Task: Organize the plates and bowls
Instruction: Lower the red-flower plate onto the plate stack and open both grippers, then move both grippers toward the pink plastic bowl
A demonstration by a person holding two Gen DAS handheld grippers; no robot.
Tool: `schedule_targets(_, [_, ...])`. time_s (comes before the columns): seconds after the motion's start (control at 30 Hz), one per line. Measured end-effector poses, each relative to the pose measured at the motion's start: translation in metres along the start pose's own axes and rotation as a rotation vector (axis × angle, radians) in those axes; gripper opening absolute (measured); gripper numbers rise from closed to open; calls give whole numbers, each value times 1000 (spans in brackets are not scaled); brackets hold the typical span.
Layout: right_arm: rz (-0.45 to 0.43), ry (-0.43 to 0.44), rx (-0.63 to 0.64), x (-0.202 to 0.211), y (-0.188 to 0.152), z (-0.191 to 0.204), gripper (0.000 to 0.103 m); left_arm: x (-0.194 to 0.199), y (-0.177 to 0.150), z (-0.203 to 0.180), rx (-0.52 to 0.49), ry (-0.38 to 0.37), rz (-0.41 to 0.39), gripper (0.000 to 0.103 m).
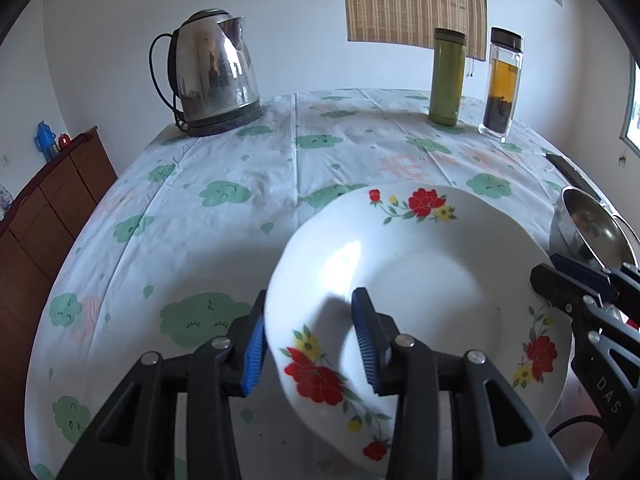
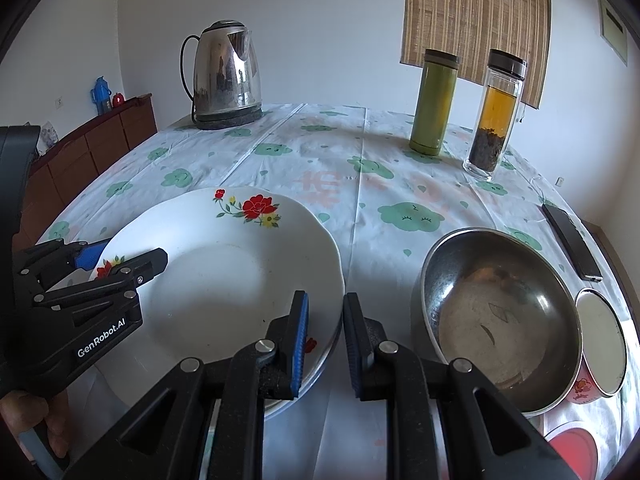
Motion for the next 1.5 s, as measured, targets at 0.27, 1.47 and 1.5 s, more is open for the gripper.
schedule_targets(0.27, [0, -8, 18, 0, 0, 3, 20, 1, 0, 1, 1, -3, 1, 39])
schedule_targets(1.47, [-192, 64, 30, 45, 6, 28, 56, 28, 7, 12, 75, -18, -116, 64])
schedule_targets(1.5, [-188, 72, 40, 48, 2, 31, 56, 29, 7, 11, 75, -20, -123, 64])
Point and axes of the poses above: each gripper's, at about its wrist camera, not at the fingertips, and x roughly against the way its jaws point, z to its left, y to its top, the point moved 5 cm from there along -x, roughly the way its jaws point, and after that the axes turned 2 degrees about -y, right-handed, at the moved point
